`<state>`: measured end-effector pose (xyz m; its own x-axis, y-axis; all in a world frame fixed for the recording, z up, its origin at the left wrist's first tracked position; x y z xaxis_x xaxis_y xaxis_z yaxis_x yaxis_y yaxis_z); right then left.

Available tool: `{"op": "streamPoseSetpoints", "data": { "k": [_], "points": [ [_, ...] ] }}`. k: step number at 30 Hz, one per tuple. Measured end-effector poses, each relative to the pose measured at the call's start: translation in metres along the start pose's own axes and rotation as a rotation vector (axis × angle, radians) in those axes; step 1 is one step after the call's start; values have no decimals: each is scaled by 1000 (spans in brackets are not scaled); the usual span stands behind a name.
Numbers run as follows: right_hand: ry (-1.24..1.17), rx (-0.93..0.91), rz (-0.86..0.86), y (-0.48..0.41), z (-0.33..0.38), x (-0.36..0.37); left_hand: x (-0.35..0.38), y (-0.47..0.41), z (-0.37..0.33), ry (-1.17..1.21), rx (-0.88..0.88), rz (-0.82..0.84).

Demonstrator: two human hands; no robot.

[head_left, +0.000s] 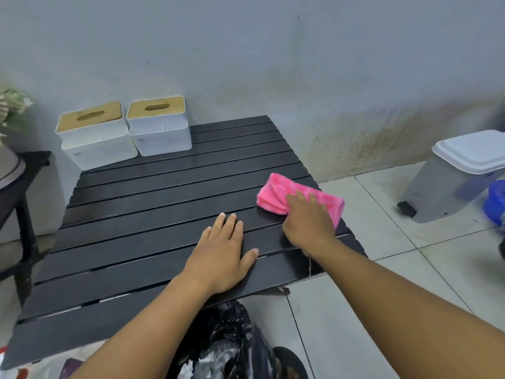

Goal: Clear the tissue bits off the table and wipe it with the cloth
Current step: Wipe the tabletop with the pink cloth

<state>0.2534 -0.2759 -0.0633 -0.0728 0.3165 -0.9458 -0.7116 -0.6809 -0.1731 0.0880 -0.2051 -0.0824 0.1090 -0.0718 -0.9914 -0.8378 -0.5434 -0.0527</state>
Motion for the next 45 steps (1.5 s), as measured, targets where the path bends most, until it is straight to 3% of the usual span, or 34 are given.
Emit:
{"op": "streamPoseSetpoints", "data": {
  "k": [5, 9, 12, 16, 19, 26, 30, 34, 42, 45],
  "points": [
    [5, 26, 16, 4, 22, 11, 4, -13, 9, -2, 11, -5],
    [-56, -210, 78, 62, 65, 16, 4, -15, 11, 2, 71, -33],
    [-35, -290, 50, 55, 50, 8, 4, -12, 14, 17, 40, -15],
    [40, -71, -47, 11, -11, -9, -1, -7, 12, -8, 5, 14],
    [41, 34, -24, 12, -12, -5, -1, -8, 10, -5, -6, 31],
    [-27, -270, 91, 91, 50, 2, 4, -8, 10, -1, 15, -12],
    [1, -103, -14, 39, 2, -12, 4, -3, 9, 23, -22, 24],
    [52, 70, 19, 8, -13, -2, 2, -5, 8, 16, -26, 24],
    [4, -148, 105, 91, 53, 3, 4, -6, 8, 50, -18, 20],
    [22, -52, 43, 75, 21, -10, 5, -5, 7, 30, -34, 37]
  ]
}}
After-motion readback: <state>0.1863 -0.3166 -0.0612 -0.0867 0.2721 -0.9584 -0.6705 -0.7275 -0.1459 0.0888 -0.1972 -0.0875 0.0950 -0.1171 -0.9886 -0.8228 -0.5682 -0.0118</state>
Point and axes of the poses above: each hand's wrist, its own y-axis away from the middle knuckle, its own x-axis out of the palm, z = x × y, the point moved 9 cm from there along -y, towards the middle knuckle, and after that the axes turned 13 degrees about -z, right-handed, at the moved point
